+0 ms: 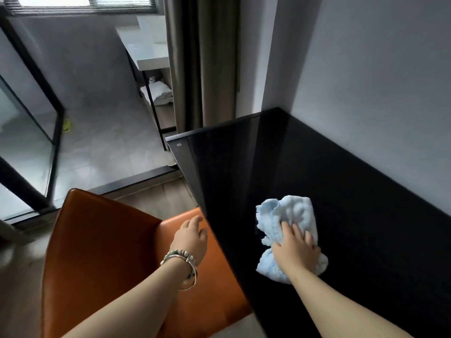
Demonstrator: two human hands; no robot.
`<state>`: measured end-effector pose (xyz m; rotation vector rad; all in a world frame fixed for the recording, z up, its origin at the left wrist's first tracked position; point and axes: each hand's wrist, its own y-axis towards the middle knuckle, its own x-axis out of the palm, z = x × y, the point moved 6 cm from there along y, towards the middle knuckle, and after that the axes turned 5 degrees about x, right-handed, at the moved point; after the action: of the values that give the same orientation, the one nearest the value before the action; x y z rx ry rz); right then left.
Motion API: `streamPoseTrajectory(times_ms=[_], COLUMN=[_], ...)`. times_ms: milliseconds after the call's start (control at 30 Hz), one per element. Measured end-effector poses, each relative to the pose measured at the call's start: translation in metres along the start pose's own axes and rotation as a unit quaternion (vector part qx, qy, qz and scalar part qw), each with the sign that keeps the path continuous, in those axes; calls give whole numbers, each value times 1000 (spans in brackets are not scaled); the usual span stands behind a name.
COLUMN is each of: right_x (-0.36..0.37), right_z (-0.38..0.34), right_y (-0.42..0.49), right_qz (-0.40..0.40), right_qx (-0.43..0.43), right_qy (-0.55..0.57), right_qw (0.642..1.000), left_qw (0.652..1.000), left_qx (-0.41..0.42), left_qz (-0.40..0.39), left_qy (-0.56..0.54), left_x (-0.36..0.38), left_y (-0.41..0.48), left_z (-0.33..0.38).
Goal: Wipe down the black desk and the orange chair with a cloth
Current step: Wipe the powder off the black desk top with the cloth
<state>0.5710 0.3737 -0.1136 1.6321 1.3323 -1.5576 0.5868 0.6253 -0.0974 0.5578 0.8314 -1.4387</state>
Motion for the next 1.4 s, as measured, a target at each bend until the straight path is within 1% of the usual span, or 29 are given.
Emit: streamPoseTrajectory(times_ms=[100, 167, 267, 300, 333, 367, 433, 500, 567, 633, 700, 767, 833, 900, 1000, 1100, 1267, 1400], right_x=[9, 14, 19, 17, 13, 6, -16, -37, -47, -49, -43, -25, -6, 8, 8, 7, 3, -4], right_z=[-55, -86, -118, -125, -128, -130, -127, -115, -94, -66, -37, -9, 10, 15, 6, -11, -51, -92], right_y=[-12, -24, -43, -46, -48, -47, -43, -36, -25, -15, -11, -12, -15, -15, 0, 28, 101, 163], right_qz=[-16, -68, -180, -190, -181, -150, -44, 47, 100, 128, 123, 71, 19, -5, 18, 39, 50, 44], right_qx=[-109, -162, -180, -178, -175, -176, -183, -174, -136, -84, -30, 41, 104, 127, 124, 108, 83, 56], right_qy=[26, 66, 187, 223, 235, 218, 166, 152, 138, 118, 71, 10, -10, -17, -8, -22, -31, -34], right_qw=[994, 982, 949, 939, 939, 948, 968, 972, 976, 981, 989, 997, 994, 992, 992, 993, 995, 997], left_qw=[1000, 1000, 999, 999, 998, 998, 997, 997, 997, 997, 997, 997, 996, 995, 994, 995, 996, 999], left_qx=[-11, -11, 6, 12, 17, 21, 25, 31, 41, 53, 65, 75, 85, 93, 104, 95, 73, 39], left_qz=[14, 22, 38, 46, 53, 60, 73, 76, 66, 53, 41, 27, 14, 1, -5, -4, -12, -5], left_qy=[1, 0, 2, 5, 7, 7, 9, 16, 17, 17, 15, 18, 27, 30, 32, 29, 47, 32], left_x=[-4, -10, -28, -35, -43, -50, -59, -63, -60, -53, -46, -40, -34, -30, -29, -29, -22, -20], left_y=[2, 5, 12, 16, 19, 22, 28, 32, 33, 32, 28, 25, 27, 30, 45, 68, 119, 163], left_z=[-6, -8, -7, -6, -5, -4, -1, 3, 5, 4, 0, -4, -6, -5, -2, -5, -14, -22])
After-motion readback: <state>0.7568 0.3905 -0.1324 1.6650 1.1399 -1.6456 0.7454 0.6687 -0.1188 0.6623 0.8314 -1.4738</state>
